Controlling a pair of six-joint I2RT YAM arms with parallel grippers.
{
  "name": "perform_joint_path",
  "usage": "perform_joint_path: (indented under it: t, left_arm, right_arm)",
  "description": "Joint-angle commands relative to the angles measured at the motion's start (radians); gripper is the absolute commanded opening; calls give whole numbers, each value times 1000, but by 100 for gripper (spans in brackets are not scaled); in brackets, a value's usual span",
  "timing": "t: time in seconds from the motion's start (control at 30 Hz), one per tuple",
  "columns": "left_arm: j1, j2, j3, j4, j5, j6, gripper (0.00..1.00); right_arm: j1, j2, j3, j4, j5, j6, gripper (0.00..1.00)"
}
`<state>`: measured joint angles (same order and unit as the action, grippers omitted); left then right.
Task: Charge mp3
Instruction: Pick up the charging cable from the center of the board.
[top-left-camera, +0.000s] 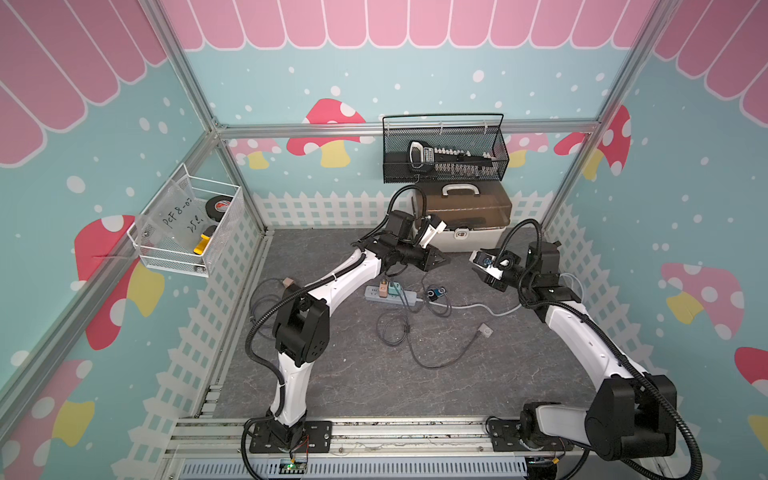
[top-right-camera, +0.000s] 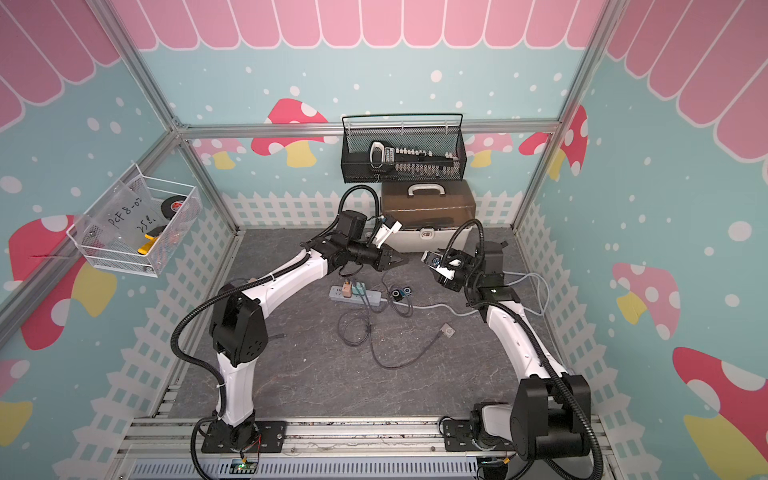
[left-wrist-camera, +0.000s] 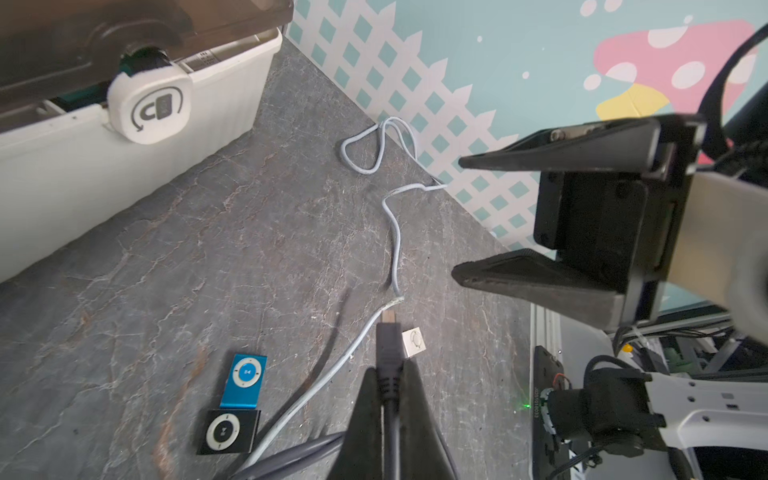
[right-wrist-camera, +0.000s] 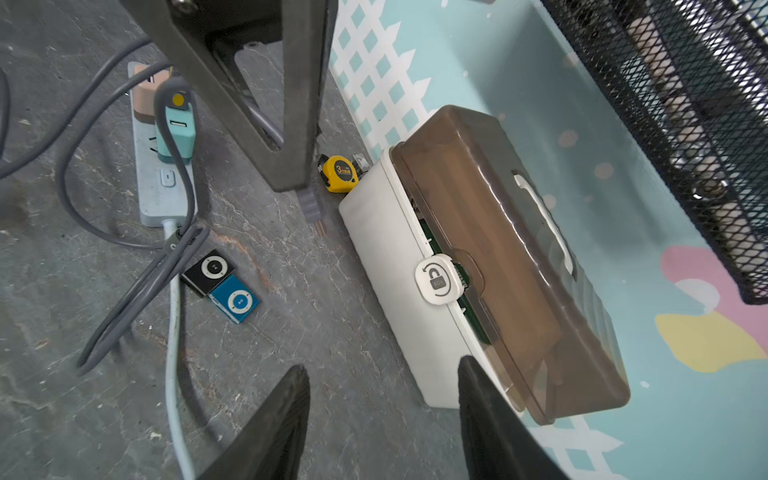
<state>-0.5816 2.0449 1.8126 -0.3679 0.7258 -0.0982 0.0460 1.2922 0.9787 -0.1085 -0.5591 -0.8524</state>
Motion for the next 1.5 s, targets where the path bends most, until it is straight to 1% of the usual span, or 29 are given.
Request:
perform_joint_path:
  t: [0.0,0.1,0.23,0.3,0.4,0.43,0.53,0.63,0.67,0.77,0.93,1.07,1.2,1.4,1.43,1.47]
  left_arm:
    - [-13,-62,-21,0,-52,168,0]
    - [-34,-81,-39,0,-81,270,0]
    - [-59,-102,-68,0,-110,372,0]
    - [-73,-119,-94,5,-125,420,0]
    - [-88,-164,-176,60,-131,481,0]
    - [-94,-184,-215,95,-132,538,0]
    - [-106,-231,-305,183,-150,583,0]
    - [-110,-244,-327,199,-149,605,0]
    - [-113,-247,-333,206,-153,610,0]
    - [-123,-253,-343,220,-170,629,0]
    - [-144,-286,-411,322,-185,649,0]
    - [-157,-298,-429,340,-198,670,0]
    - [-171,-312,-451,367,-211,693,0]
    - [-175,-317,-459,353,-223,715,0]
    - [-175,-317,-460,351,-220,715,0]
    - [-175,-317,-455,337,-220,717,0]
  right_arm:
    - [-8,31,85,-194,-135,-17,53]
    - [-8,62,131,-269,-189,-22,51]
    - [-8,81,168,-337,-246,-32,48]
    - [-8,92,184,-384,-272,-38,44]
    - [-8,103,199,-444,-315,-44,44]
    - [-8,105,198,-450,-329,-42,43]
    - [-8,103,187,-465,-365,-39,41]
    - [-7,102,178,-470,-371,-32,40]
    - [-8,104,177,-474,-406,-32,39]
    - [-5,114,177,-482,-447,-24,37]
    - [5,124,179,-488,-470,-21,33]
    - [17,134,176,-495,-466,-27,30]
    - [25,152,186,-516,-467,-41,29]
    - [29,166,204,-554,-464,-69,18]
    - [28,165,204,-556,-462,-72,13]
    - [29,165,204,-559,-462,-78,11]
